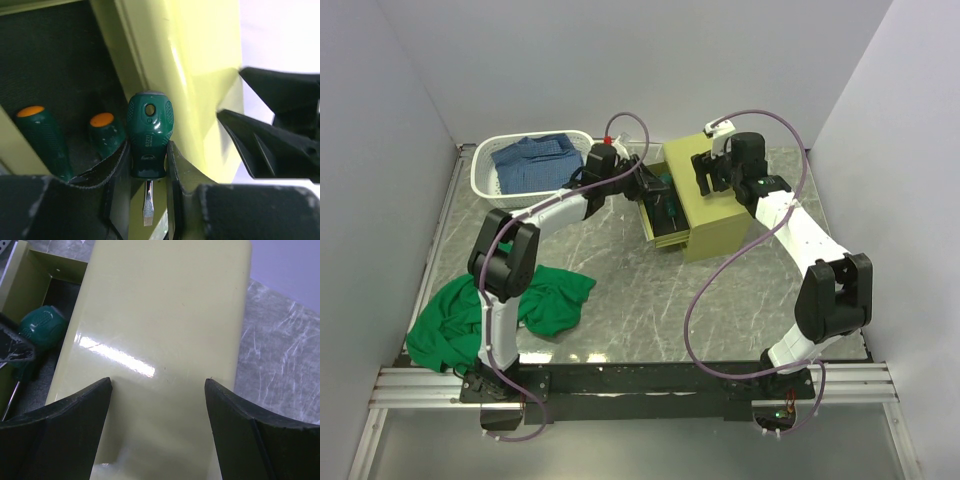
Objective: Sort the tools into containers
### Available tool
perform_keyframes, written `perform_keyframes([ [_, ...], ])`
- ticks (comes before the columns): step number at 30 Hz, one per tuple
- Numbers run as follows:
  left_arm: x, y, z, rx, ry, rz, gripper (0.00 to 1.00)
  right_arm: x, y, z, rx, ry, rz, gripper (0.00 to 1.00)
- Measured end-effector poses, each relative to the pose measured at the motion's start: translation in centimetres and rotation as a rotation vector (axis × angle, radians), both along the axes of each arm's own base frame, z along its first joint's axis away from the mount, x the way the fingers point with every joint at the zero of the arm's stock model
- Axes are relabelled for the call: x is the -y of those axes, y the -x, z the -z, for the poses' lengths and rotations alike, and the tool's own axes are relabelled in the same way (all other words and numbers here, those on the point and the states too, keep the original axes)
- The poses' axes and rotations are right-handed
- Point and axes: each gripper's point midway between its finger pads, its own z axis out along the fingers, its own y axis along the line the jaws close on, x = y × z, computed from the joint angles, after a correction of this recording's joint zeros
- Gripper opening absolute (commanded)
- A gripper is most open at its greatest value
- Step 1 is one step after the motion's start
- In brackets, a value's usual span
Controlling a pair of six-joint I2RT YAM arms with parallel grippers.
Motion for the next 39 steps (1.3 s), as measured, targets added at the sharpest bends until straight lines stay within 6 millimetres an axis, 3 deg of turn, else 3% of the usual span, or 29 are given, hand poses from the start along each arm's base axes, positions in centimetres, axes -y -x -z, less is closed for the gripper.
perform_keyframes([
  [3, -0.2, -0.3, 0.6, -0.033, -0.005, -0.032, 0.07, 0.0, 0.0, 0.0, 0.001, 0.000, 0.000, 0.83],
  [6, -0.4, -0.7, 0.9, -0.069, 0.000, -0.071, 0.35, 0.0, 0.0, 0.0, 0.002, -0.001, 0.000, 0.83],
  [7, -0.5, -0.8, 0.9, -0.085, 0.006, -0.087, 0.58, 0.0, 0.0, 0.0, 0.002, -0.001, 0.000, 0.83],
  [8, -0.5, -0.9, 0.9, -0.099, 0.012, -0.099, 0.62, 0.0, 0.0, 0.0, 0.002, -0.001, 0.000, 0.83],
  [13, -0.1, -1.0, 0.1, -0.102, 0.057, -0.090, 0.78, 0.0, -0.1, 0.0, 0.002, -0.001, -0.001, 0.83],
  [20, -0.3, -0.6, -3.4, 0.021, 0.042, -0.024, 0.79, -0.2, -0.3, 0.1, 0.002, -0.001, -0.002, 0.83],
  [23, -1.9, 0.4, -6.5, 0.118, 0.010, -0.007, 0.78, -0.3, -0.5, 0.1, 0.004, -0.003, -0.004, 0.83],
  [26, -5.0, 1.8, -11.2, 0.276, -0.038, -0.019, 0.71, -0.3, -0.6, 0.1, 0.006, -0.004, -0.006, 0.83],
  [29, -7.7, 2.7, -13.7, 0.399, -0.094, -0.058, 0.50, -0.4, -0.7, 0.1, 0.004, -0.006, -0.008, 0.83],
  [30, -8.6, 3.0, -13.9, 0.421, -0.115, -0.073, 0.33, -0.4, -0.7, 0.1, 0.005, -0.006, -0.008, 0.83],
  [32, -10.2, 3.5, -12.8, 0.452, -0.168, -0.101, 0.14, -0.5, -0.9, 0.0, 0.003, -0.007, -0.010, 0.83],
  [33, -10.8, 3.8, -11.3, 0.444, -0.202, -0.105, 0.01, -0.6, -1.0, 0.1, 0.002, -0.007, -0.010, 0.83],
  [39, -13.4, 5.3, 1.2, 0.239, -0.379, -0.095, 0.01, -0.9, -1.5, 0.0, 0.003, -0.009, -0.007, 0.79],
])
